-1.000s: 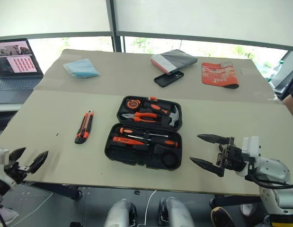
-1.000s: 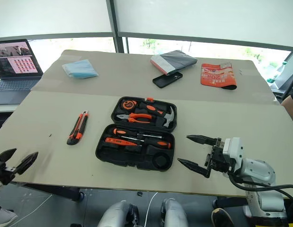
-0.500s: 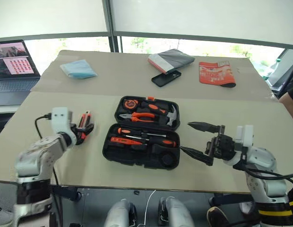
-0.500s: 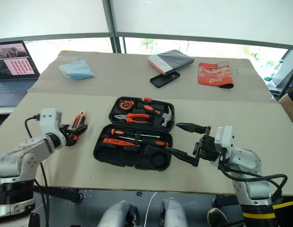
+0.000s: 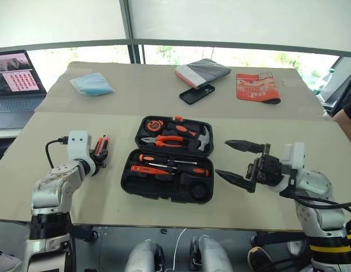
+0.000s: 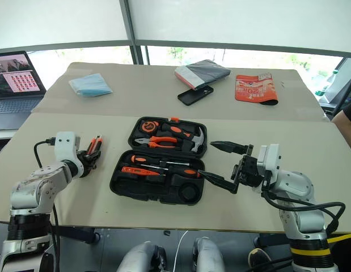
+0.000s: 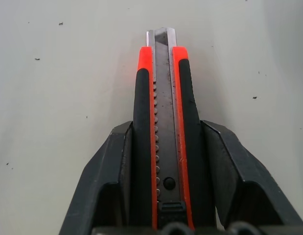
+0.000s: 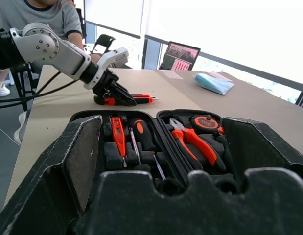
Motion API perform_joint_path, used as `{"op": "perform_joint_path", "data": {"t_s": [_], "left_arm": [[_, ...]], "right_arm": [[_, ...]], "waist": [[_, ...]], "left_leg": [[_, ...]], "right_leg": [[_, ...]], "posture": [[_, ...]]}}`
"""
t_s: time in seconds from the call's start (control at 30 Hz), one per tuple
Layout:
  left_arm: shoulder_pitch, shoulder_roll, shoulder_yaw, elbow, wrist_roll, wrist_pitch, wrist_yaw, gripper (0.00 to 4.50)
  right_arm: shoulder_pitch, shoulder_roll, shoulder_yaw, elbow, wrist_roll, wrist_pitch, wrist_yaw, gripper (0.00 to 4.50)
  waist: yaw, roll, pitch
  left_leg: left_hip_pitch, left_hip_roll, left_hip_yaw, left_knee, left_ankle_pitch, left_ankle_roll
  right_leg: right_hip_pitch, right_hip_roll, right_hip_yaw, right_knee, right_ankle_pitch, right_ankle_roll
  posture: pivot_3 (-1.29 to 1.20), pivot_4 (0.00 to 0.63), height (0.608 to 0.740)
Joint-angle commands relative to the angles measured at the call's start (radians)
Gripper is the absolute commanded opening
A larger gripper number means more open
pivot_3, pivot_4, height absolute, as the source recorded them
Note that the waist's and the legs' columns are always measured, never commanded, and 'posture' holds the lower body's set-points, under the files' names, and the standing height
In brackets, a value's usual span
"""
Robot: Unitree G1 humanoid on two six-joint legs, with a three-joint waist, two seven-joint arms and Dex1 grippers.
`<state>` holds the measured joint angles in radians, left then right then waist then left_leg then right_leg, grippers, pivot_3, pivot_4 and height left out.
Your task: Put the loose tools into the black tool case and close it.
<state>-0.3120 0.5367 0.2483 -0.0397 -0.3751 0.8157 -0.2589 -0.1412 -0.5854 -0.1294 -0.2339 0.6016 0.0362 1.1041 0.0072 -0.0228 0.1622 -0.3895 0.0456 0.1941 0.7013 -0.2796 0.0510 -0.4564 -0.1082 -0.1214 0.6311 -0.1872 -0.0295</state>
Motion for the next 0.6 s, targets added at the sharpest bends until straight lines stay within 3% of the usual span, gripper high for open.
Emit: {"op": "perform_joint_path", "data": {"t_s": [0.03,0.13,0.23,0.33,0.4,0.6], "left_arm": [[-0.021,0.028,0.048,-0.029,-0.063,-0.188,-0.194,1.7],[-0.025,0.106,0.044,-0.076,-0.158,-0.299,-0.499,1.7],[-0.025,0.237,-0.047,-0.129,-0.248,-0.307,-0.85,1.7],[-0.049,0.339,-0.235,-0.145,-0.121,-0.449,-1.072,1.7],[-0.072,0.377,-0.332,-0.15,-0.045,-0.503,-1.147,1.7],[-0.17,0.341,-0.512,-0.121,0.126,-0.566,-1.142,1.7]], "right_arm": [[-0.008,-0.017,-0.028,-0.033,0.015,0.012,-0.009,4.5],[0.0,-0.036,-0.044,-0.046,0.023,0.017,-0.001,4.5],[0.017,-0.095,-0.043,-0.055,-0.009,-0.007,0.056,4.5],[0.062,-0.143,-0.043,-0.068,-0.014,0.001,0.09,4.5],[0.097,-0.166,-0.054,-0.087,-0.005,0.017,0.1,4.5],[0.185,-0.205,-0.104,-0.165,0.032,0.066,0.079,4.5]], "waist": [[0.002,-0.001,0.0],[0.005,-0.001,0.001],[0.004,-0.001,0.001],[0.008,0.0,0.0],[0.008,0.0,0.0],[0.006,0.0,0.0]], "left_leg": [[-0.001,0.0,0.0,0.0,0.0,0.0],[-0.003,0.0,0.0,0.001,0.0,-0.001],[-0.004,0.0,0.0,0.0,0.0,-0.001],[-0.004,-0.001,0.0,-0.001,0.0,0.0],[-0.003,-0.001,0.0,-0.002,0.0,0.0],[-0.004,0.0,-0.001,0.0,0.0,0.0]], "right_leg": [[0.0,0.0,0.0,0.0,0.0,0.0],[-0.002,-0.001,-0.002,0.0,0.0,-0.001],[-0.003,-0.001,-0.002,-0.001,0.0,-0.001],[-0.002,0.0,-0.003,-0.002,-0.001,0.0],[-0.001,0.0,-0.003,-0.003,-0.001,0.0],[-0.002,0.001,-0.001,-0.002,-0.001,0.0]], "posture": [[0.0,0.15,0.74],[0.0,0.15,0.74],[0.0,0.15,0.74],[0.0,0.15,0.74],[0.0,0.15,0.74],[0.0,0.15,0.74]]}}
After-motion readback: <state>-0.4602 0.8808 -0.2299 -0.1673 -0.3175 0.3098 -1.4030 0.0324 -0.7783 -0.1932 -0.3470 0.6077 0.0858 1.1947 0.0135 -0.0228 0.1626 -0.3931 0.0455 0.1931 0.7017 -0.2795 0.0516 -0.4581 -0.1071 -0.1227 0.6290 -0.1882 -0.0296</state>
